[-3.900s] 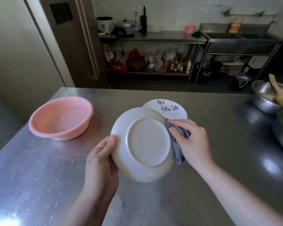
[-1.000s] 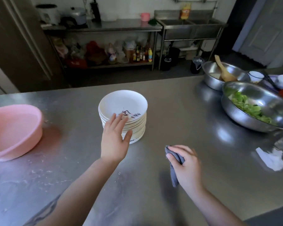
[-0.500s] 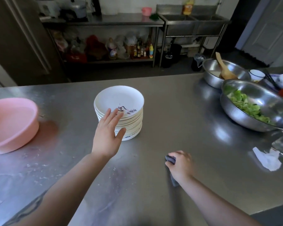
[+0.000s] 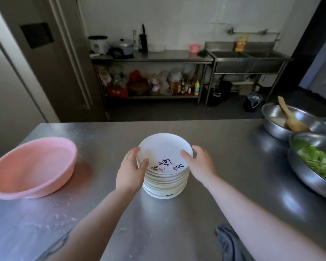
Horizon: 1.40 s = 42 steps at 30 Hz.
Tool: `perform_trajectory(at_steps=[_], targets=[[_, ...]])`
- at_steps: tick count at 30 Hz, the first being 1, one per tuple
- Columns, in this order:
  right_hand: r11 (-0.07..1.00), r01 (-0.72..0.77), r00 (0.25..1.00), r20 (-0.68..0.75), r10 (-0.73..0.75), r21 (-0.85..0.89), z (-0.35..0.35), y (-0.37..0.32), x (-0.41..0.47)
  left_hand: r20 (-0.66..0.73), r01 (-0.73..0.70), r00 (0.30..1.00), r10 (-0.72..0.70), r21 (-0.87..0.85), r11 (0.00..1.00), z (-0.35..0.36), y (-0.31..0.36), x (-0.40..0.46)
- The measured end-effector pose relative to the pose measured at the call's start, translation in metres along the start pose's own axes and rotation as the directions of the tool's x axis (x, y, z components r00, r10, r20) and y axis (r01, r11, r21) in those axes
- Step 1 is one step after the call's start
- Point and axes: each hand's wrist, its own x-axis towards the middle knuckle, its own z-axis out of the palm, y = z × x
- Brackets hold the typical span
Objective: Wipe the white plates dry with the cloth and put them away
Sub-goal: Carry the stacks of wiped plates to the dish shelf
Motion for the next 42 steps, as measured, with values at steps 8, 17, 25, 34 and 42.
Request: perform_trajectory(at_steps=[8,17,25,34,42], targets=[[0.904,-0.264,0.963,0.145,0.228,0.337,0.028,0.012,0.016,0.163,0.206,0.973,-0.165,-0.285,0.936,0.009,-0.008,0.018],[0.704,-0.356,0.934,0.261,0.244,0.614,0.039,0.014,0.012,0.271,0.377,0.925,-0.265,-0.595,0.710,0.027,-0.016,0.018],[0.597,-0.367,0.930,0.262,0.258,0.713,0.047,0.011,0.013,0.239,0.394,0.914,-0.328,-0.719,0.572,0.041,-0.008,0.017],[0.566,-0.352,0.935,0.246,0.256,0.746,0.048,0.014,0.009,0.226,0.378,0.918,-0.327,-0.747,0.547,0.042,-0.007,0.013],[0.515,-0.283,0.953,0.177,0.246,0.809,0.044,0.005,0.008,0.227,0.353,0.931,-0.286,-0.760,0.546,0.033,0.008,0.024]])
